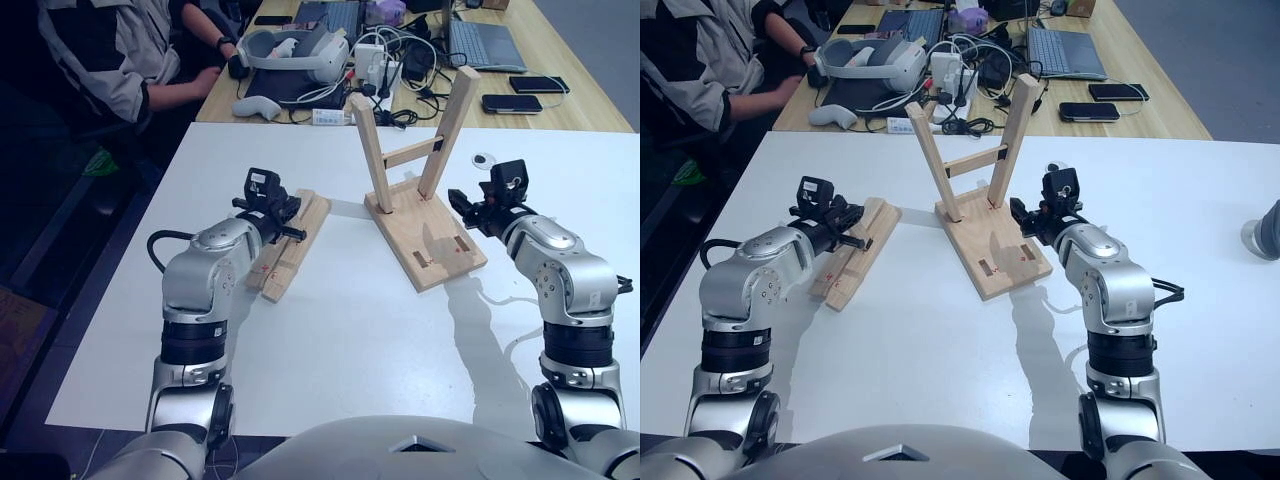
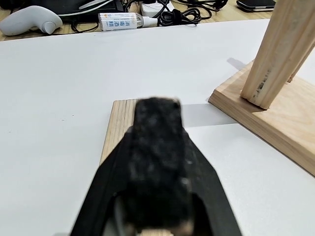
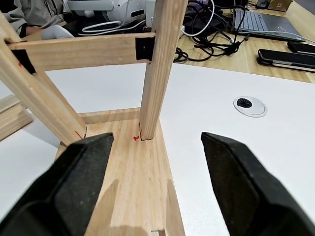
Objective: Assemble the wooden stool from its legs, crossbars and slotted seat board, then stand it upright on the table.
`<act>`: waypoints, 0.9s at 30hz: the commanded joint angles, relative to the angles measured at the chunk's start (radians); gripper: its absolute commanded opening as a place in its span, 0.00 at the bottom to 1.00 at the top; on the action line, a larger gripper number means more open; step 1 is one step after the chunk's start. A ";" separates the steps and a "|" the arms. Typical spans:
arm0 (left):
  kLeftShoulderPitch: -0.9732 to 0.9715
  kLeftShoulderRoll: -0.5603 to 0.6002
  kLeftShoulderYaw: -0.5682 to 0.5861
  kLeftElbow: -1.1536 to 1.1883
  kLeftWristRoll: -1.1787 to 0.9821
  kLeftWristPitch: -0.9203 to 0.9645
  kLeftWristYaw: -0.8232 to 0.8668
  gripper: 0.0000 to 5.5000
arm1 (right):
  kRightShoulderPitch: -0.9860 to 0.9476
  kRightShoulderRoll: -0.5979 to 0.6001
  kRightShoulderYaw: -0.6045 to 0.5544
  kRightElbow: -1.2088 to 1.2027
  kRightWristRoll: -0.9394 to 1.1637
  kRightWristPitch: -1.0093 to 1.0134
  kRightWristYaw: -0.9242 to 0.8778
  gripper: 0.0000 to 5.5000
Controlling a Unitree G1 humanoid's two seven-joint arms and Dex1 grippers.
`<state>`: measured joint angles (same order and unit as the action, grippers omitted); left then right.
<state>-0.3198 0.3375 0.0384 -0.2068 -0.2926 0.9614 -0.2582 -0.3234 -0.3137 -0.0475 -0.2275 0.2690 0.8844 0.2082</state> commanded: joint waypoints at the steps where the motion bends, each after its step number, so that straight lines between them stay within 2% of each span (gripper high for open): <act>1: 0.010 -0.008 -0.025 -0.002 0.001 0.104 0.018 0.07 | -0.020 -0.003 0.009 0.002 -0.005 0.006 0.009 0.60; 9: -0.044 -0.023 -0.037 -0.055 -0.006 0.193 0.034 0.07 | 0.012 -0.001 0.012 -0.006 -0.007 0.003 0.014 0.60; 17: -0.067 -0.027 -0.046 -0.062 -0.005 0.216 0.029 0.07 | 0.060 -0.070 0.001 0.016 -0.008 0.014 0.074 0.60; 24: -0.083 -0.028 -0.048 -0.042 0.003 0.202 0.030 0.07 | 0.052 -0.086 0.027 0.018 0.010 0.035 0.128 0.82; 27: -0.093 -0.038 -0.047 -0.033 0.004 0.201 0.035 0.07 | 0.040 -0.081 0.013 0.034 0.019 0.077 0.128 0.82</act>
<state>-0.3996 0.3086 -0.0027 -0.2540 -0.2941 1.1535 -0.2278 -0.2714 -0.3961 -0.0238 -0.2042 0.2827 0.9277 0.3381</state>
